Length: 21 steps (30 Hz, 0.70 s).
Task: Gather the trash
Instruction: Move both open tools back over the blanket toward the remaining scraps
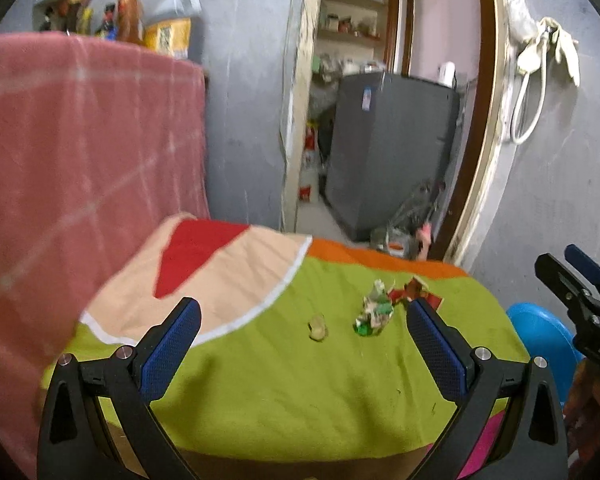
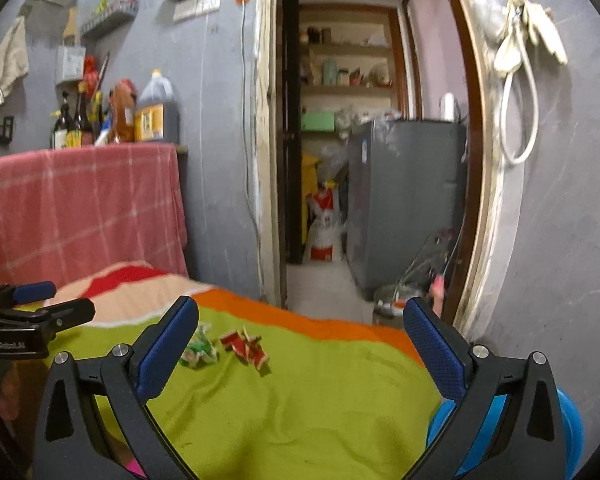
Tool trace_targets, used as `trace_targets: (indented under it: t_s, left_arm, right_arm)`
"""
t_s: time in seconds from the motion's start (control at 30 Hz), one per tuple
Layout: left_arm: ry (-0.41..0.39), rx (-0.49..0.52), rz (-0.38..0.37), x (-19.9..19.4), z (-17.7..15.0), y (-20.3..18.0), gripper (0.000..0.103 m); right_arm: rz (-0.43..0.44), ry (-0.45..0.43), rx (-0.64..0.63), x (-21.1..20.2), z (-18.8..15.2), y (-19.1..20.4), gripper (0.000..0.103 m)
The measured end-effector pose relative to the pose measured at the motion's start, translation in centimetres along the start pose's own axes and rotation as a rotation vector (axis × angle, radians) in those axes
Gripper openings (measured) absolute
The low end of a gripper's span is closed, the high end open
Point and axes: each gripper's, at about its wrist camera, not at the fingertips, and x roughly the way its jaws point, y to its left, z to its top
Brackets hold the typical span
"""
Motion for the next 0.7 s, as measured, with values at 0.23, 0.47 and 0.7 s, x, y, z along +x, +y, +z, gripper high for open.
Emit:
trace_targets:
  t_s: [0.23, 0.47, 0.7]
  left_arm:
    - [0.07, 0.038, -0.028, 2.3, -0.3, -1.1, 0.092]
    - [0.19, 0.041, -0.038, 5.2, -0.9, -1.1, 0.066]
    - [0.292, -0.011, -0.059, 7.2, -0.9, -0.2, 0.042]
  right_arm:
    - [0.021, 0.104, -0.003, 2.8, -1.1, -0.7, 0.087]
    - [0.072, 0.209, -0.016, 5.7, -2.0, -0.7, 0.075]
    - [0.152, 0.327, -0.026, 9.0, -2.7, 0.1, 0.059]
